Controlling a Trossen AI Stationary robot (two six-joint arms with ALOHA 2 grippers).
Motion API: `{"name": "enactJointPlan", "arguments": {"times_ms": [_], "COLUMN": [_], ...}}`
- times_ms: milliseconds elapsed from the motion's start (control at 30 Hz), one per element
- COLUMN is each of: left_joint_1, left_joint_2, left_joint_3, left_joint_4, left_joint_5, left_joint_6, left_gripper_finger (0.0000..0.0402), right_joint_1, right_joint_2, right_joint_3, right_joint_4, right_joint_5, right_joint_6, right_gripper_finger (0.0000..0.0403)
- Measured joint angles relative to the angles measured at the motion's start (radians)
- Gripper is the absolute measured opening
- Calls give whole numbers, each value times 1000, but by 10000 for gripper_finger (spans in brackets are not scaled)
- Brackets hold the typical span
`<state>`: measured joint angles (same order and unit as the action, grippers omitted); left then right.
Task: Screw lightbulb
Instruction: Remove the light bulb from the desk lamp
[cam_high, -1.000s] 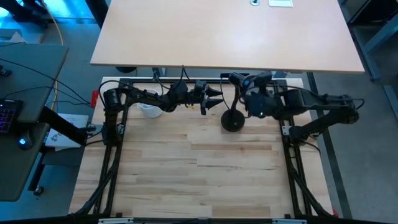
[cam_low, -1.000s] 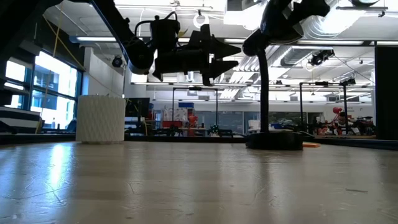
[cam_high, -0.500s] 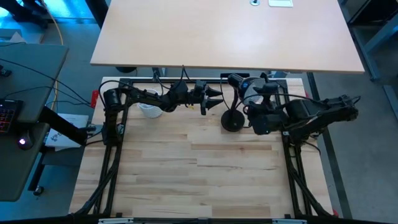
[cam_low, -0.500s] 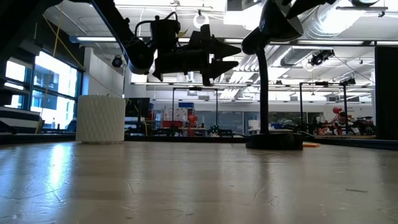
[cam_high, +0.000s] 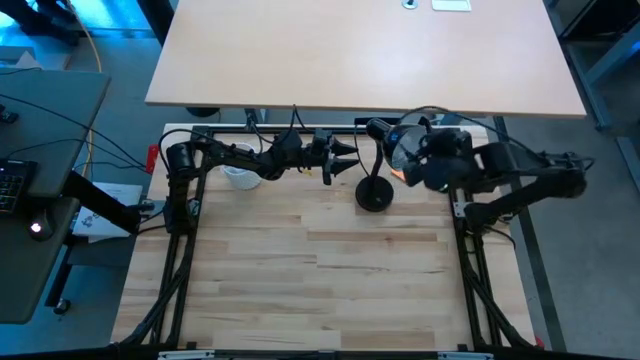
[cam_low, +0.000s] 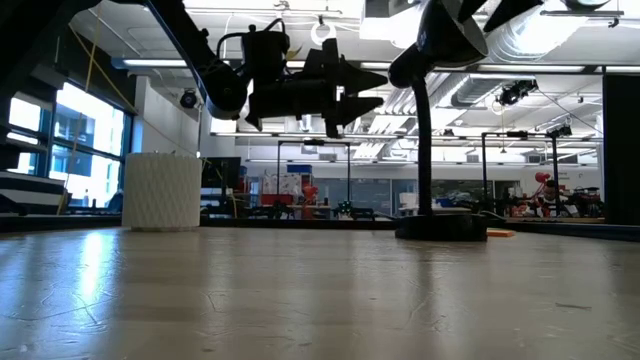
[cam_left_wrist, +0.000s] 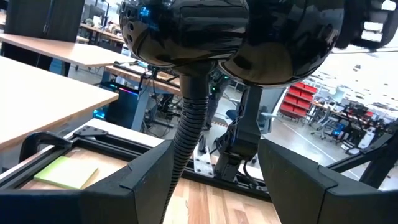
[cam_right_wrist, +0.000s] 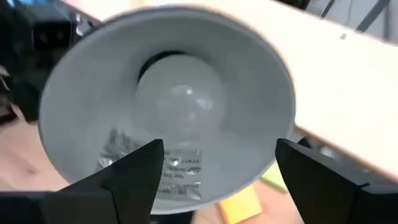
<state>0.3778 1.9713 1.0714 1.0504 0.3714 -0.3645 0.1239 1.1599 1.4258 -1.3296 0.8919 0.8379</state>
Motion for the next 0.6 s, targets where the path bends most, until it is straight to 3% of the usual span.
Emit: {"name": "enactJointPlan", "arguments": {"times_ms": [267, 600], "left_joint_1": [0, -7], "left_joint_2": [0, 0], "left_joint_3": [0, 0], "left_joint_4": [1, 1], "left_joint_5": [-1, 6], "left_joint_6": [0, 2], "left_gripper_finger": [229, 229], "right_joint_1": [-63, -132], "right_joint_2": [-21, 13], "right_joint_3": [0, 0], "right_joint_4": [181, 125], "right_joint_5": [-168, -210], "right_joint_6": [-72, -152], "right_gripper_finger": [307, 307]}}
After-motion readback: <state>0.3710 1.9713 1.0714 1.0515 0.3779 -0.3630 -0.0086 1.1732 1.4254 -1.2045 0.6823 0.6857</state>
